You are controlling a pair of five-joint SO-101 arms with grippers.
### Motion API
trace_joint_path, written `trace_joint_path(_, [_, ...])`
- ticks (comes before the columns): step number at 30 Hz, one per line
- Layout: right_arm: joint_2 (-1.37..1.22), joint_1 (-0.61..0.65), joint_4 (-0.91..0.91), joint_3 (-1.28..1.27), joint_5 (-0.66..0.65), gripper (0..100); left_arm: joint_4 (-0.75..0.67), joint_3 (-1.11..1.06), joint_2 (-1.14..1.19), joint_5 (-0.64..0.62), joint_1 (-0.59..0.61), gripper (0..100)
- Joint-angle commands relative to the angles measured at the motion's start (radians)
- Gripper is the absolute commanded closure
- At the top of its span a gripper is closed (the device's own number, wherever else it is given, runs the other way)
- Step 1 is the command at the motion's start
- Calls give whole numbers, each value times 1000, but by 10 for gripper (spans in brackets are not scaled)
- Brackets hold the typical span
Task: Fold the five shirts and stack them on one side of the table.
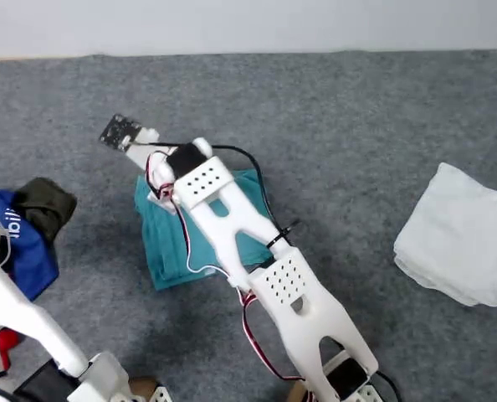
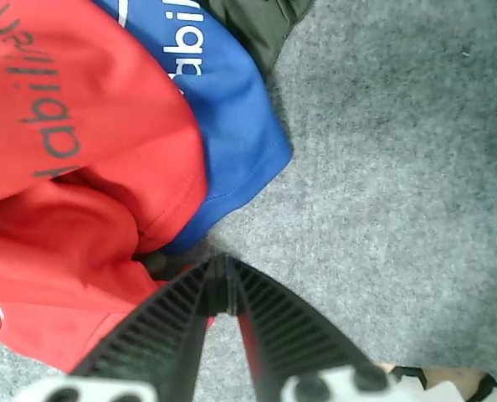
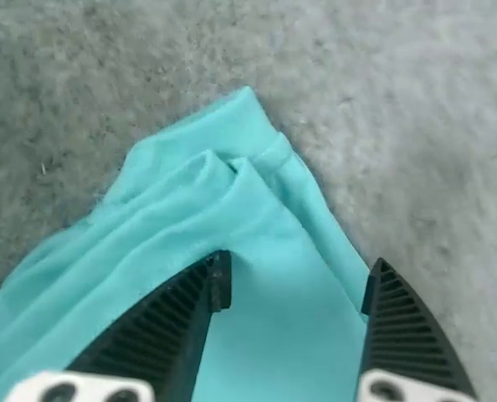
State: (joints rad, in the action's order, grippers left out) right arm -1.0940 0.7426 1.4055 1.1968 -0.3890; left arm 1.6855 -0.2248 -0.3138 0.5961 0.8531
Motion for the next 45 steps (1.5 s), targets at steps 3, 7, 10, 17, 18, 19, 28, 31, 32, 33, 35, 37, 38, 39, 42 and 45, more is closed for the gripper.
trace_joint_path(3, [-24,21,-42,60,-80,740,-18,10,-12,-3,-6,993])
trace_joint_path(7, [-22,15,-47,60,-80,798,-18,10,-12,-3,-6,993])
trace_joint_path(10, [-12,7,-58,60,-114,921,-29,10,-12,-2,-8,993])
trace_joint_path(17, [-8,-12,-61,71,-215,989,-54,10,-12,-2,-8,993])
trace_joint_path(18, [-7,-15,-54,92,-215,989,-54,10,-12,-2,-8,993])
trace_joint_path(19, [-8,-24,-53,112,-215,989,-54,10,-12,-2,-8,993])
trace_joint_path(28, [-10,-68,-81,238,-215,989,-55,10,-12,-2,-8,993])
trace_joint_path(31, [-15,-82,-133,233,-215,988,-55,10,-11,-2,-17,993])
trace_joint_path(32, [-21,-84,-151,226,-215,988,-55,10,-11,-2,-25,993])
trace_joint_path(33, [-25,-84,-163,222,-216,988,-55,10,-11,-2,-31,993])
trace_joint_path(35, [-36,-77,-163,221,-219,982,-55,10,-11,-2,-49,993])
trace_joint_path(37, [-41,-67,-151,219,-215,942,-55,10,-11,-3,-63,993])
trace_joint_path(38, [-41,-64,-134,222,-215,908,-55,10,-11,-3,-71,993])
trace_joint_path(39, [-39,-61,-119,224,-213,869,-55,10,-11,-3,-72,993])
trace_joint_path(42, [-28,-58,-71,229,-146,774,-55,10,-11,-3,-75,993])
trace_joint_path(45, [-1,-54,-15,262,-124,760,-55,10,-11,-3,-75,993])
